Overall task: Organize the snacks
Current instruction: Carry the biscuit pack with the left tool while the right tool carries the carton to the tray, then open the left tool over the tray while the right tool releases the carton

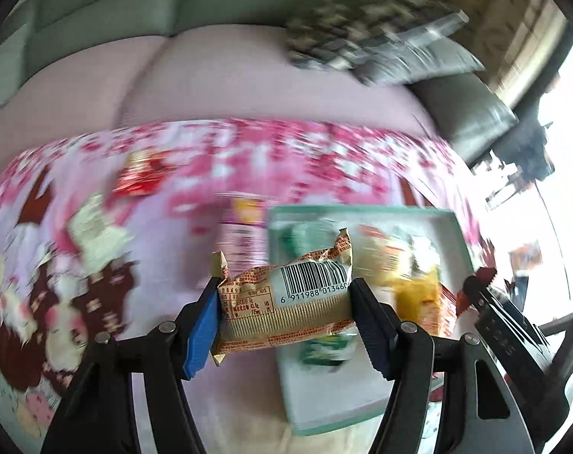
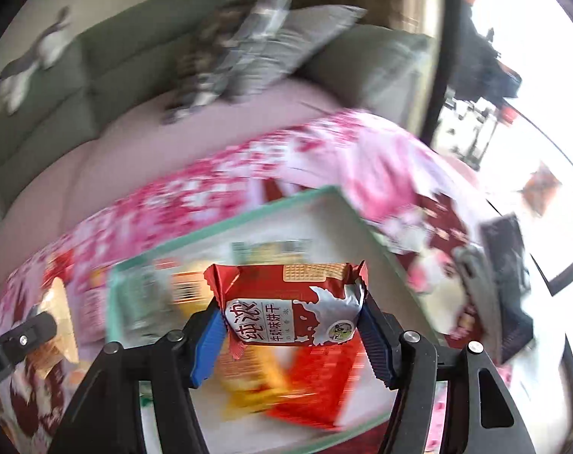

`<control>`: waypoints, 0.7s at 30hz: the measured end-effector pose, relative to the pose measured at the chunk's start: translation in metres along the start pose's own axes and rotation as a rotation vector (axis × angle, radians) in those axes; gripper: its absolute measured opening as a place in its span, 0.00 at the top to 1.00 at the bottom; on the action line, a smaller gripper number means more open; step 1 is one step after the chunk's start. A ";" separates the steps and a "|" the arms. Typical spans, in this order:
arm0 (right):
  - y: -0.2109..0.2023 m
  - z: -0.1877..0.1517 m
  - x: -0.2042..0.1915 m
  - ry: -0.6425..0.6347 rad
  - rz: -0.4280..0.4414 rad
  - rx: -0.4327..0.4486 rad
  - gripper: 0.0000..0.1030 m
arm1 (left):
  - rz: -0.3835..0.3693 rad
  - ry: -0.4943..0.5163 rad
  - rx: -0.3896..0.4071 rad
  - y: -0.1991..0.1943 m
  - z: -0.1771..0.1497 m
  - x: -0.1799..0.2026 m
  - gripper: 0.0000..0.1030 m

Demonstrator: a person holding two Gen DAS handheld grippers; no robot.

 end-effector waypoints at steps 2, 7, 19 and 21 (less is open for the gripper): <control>0.007 0.000 0.019 0.041 -0.024 -0.019 0.35 | -0.008 0.040 -0.026 0.011 -0.001 0.019 0.34; 0.024 -0.010 0.038 0.093 -0.006 -0.078 0.35 | -0.022 0.112 -0.110 0.046 -0.012 0.057 0.34; 0.035 -0.012 0.032 0.115 0.058 -0.096 0.27 | -0.004 0.155 -0.129 0.069 -0.015 0.081 0.30; 0.032 -0.010 0.032 0.115 0.060 -0.081 0.22 | -0.007 0.145 -0.124 0.066 -0.015 0.079 0.27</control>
Point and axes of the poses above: each gripper's, at about its wrist camera, not at the fingertips, and y roughly the way its jaws point, x to its right, z to its top, the point moved 9 cm from there along y, roughly the way its jaws point
